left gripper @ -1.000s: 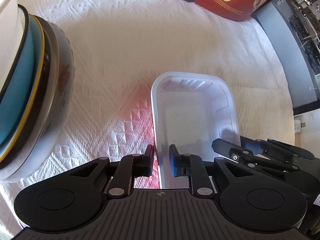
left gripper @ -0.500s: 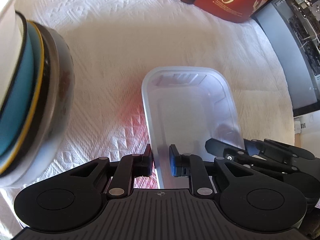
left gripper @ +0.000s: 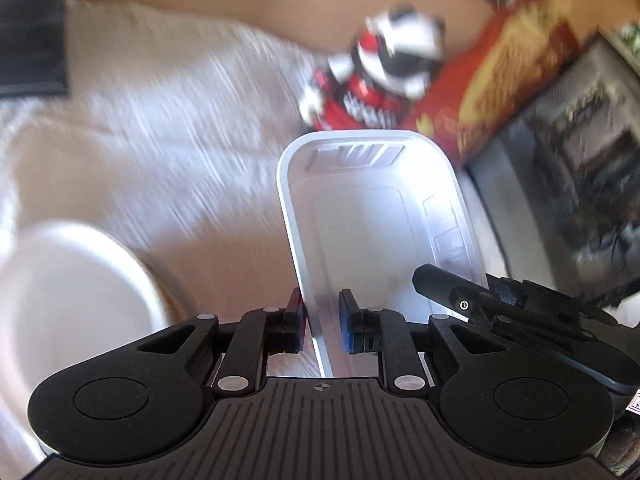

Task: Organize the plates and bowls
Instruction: 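Carry the tray with both grippers and lower it onto the white bowl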

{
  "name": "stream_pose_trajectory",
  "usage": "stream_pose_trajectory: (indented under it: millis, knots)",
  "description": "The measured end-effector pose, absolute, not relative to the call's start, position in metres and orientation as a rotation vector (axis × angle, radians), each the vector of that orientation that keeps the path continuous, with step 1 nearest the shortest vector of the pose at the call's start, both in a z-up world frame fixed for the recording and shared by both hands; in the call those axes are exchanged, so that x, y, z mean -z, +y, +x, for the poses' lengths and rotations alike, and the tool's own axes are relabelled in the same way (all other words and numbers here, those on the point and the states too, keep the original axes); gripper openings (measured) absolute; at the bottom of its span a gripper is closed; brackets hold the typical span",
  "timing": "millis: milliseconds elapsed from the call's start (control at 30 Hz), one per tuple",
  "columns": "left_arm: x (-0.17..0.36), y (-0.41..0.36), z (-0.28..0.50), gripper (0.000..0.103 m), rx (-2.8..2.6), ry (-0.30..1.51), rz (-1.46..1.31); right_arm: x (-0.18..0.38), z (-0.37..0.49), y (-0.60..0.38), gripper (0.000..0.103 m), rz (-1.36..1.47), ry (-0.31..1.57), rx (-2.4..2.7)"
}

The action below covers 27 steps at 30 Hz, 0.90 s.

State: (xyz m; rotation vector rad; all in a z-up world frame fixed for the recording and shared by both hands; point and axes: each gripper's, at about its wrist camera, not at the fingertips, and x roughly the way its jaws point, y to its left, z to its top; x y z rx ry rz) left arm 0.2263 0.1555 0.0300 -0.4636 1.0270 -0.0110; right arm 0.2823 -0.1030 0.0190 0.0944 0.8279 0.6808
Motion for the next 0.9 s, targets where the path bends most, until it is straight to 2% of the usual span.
stream_pose_trajectory:
  millis: [167,333,567,733,900]
  knots:
    - [-0.069,0.208,0.202,0.021,-0.066,0.967,-0.478,-0.059,0.274,-0.049,0.031,0.065,0.773,-0.785]
    - [-0.077,0.263,0.164,0.021,-0.159,0.945,-0.539,-0.073,0.254,0.013,0.032,0.018,0.760,-0.896]
    - [-0.038,0.303,0.135,0.022,-0.226,0.996,-0.597,-0.041,0.231,0.067,0.032,-0.046,0.851,-0.958]
    - [-0.009,0.300,0.141,0.022,-0.196,1.045,-0.636,-0.018,0.228,0.074,0.032,-0.068,0.918,-0.921]
    - [-0.005,0.296,0.144,0.022,-0.171,1.037,-0.627,-0.007,0.228,0.066,0.032,-0.061,0.950,-0.901]
